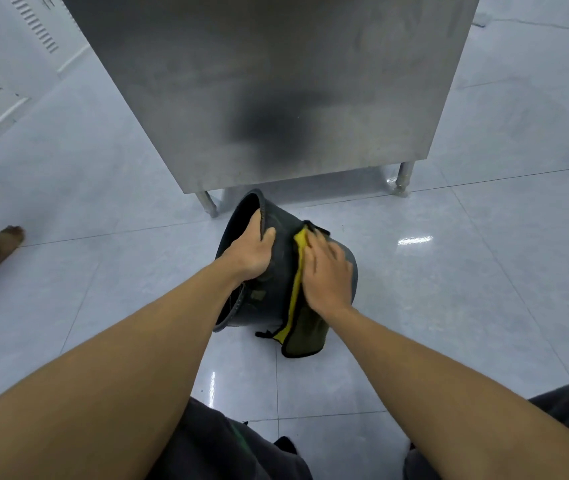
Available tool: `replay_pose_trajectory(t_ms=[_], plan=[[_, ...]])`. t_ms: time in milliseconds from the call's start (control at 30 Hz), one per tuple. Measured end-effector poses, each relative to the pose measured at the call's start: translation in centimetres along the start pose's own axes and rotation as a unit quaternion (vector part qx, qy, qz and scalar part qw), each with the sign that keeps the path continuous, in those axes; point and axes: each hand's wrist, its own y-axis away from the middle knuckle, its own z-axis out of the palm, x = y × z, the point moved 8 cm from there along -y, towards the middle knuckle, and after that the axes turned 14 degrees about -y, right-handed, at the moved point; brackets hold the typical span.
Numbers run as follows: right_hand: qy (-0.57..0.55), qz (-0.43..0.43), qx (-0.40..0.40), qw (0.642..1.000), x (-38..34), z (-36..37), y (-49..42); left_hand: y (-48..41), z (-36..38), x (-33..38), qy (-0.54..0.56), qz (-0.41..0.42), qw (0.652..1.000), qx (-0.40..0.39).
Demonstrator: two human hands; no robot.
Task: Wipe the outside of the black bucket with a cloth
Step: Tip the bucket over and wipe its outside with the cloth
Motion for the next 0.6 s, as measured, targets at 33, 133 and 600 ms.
replay_pose_trajectory(t_ms=[33,133,600], plan=[[0.008,0.048,0.005,0.999,1.9,-0.4,0.2,0.1,0.1,0.0,-0.004,0.005,1.000,-0.001],[-0.001,0.129,0.025,0.991,5.1,-1.3,1.4,-0.1,0.2,-0.1,-0.018,0.010,1.000,0.011],[-0.008,-0.023,-0.016,1.000,-1.6,1.4,-2.6,-0.3,-0.2,-0.9,0.014,0.049,0.999,0.016]])
